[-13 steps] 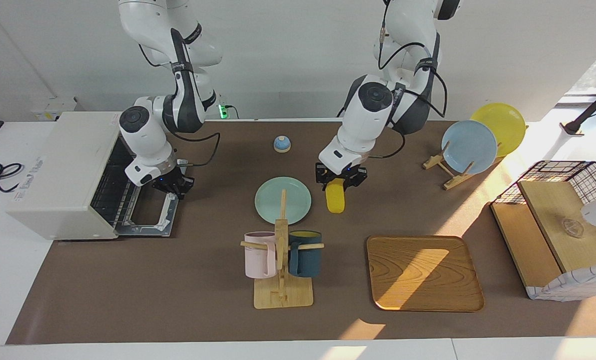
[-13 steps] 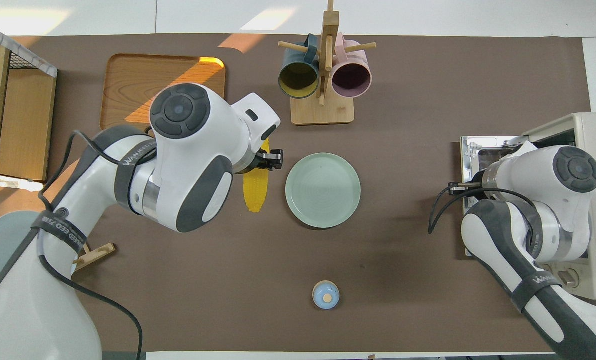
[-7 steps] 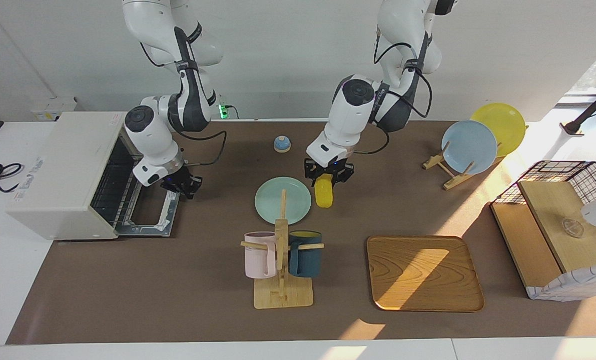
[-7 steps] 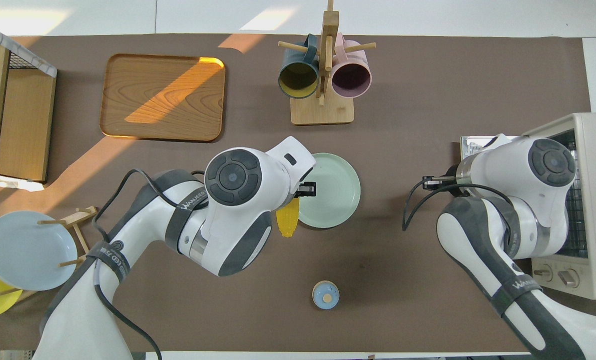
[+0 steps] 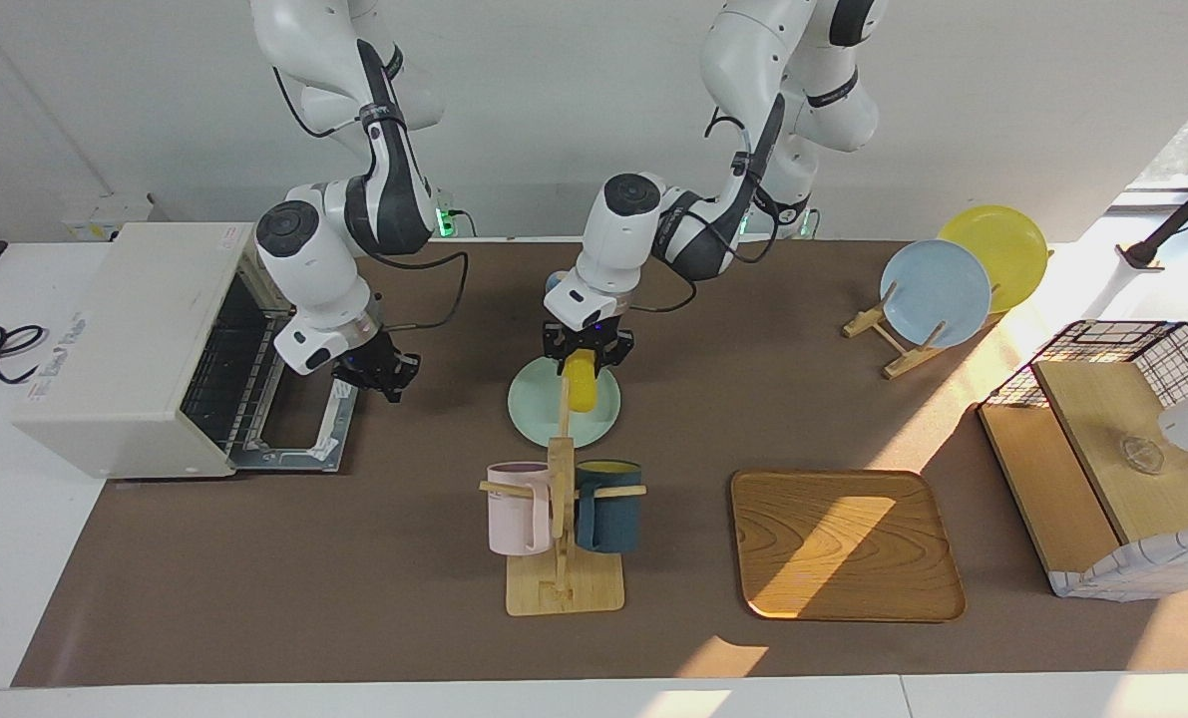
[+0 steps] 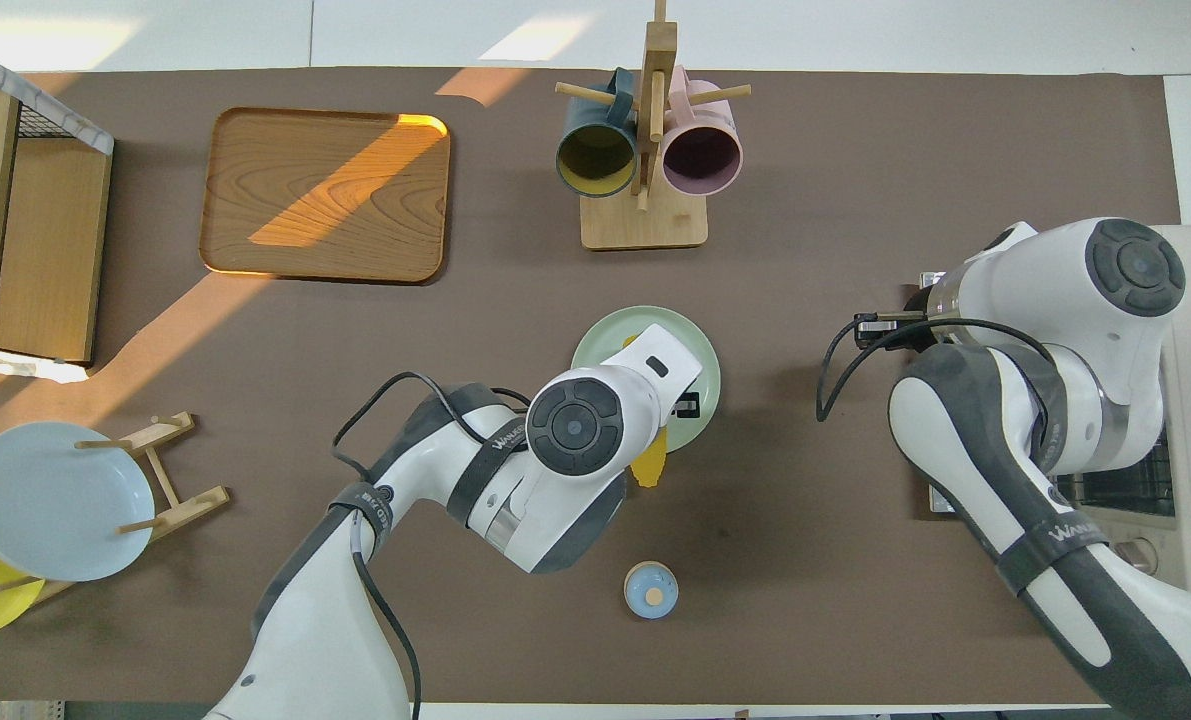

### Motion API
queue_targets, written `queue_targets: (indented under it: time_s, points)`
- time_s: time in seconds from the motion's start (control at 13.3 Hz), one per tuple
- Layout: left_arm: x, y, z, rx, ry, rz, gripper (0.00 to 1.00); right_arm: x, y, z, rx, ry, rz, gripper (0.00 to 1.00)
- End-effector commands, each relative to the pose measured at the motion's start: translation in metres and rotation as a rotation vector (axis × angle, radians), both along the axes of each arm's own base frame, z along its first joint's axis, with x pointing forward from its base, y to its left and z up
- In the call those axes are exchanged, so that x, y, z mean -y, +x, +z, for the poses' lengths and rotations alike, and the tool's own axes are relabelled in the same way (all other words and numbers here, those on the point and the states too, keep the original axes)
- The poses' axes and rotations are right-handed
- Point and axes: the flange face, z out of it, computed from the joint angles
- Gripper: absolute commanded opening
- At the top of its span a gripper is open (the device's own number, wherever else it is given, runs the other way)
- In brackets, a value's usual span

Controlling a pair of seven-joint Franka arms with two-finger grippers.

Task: Put corn in oven
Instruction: 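Lower the corn onto the green plate and open the left gripper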

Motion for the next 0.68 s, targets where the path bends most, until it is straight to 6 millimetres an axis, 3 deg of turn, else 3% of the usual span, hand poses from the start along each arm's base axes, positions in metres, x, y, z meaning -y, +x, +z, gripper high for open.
queue_targets:
  time_s: [0.0,0.08,0.15,0.23,0.3,0.45,0.6]
  points:
    - [0.001,0.007,-0.002,0.018,-0.019,0.020,0.00,0.001,0.004,0.000,-0.011,0.005,0.007,0.71]
    - [-0.002,0.008,-0.002,0.016,-0.015,0.023,0.11,0.001,0.004,0.000,-0.011,0.003,0.007,0.71]
    - [-0.004,0.011,-0.002,0.013,-0.013,0.030,0.92,0.001,0.004,0.000,-0.009,0.005,0.005,0.70]
    - [-0.008,0.014,0.000,0.012,-0.011,0.035,1.00,0.001,0.004,0.000,-0.009,0.005,0.006,0.70]
    - [-0.016,0.020,0.005,0.004,0.000,0.042,1.00,0.001,0.004,0.000,-0.009,0.004,0.006,0.70]
    - [-0.047,0.046,0.041,-0.013,0.019,0.067,1.00,0.000,0.004,0.000,-0.009,0.005,0.006,0.70]
    - [-0.094,0.073,0.089,-0.033,0.047,0.040,1.00,-0.004,0.005,0.002,-0.008,0.005,0.013,0.70]
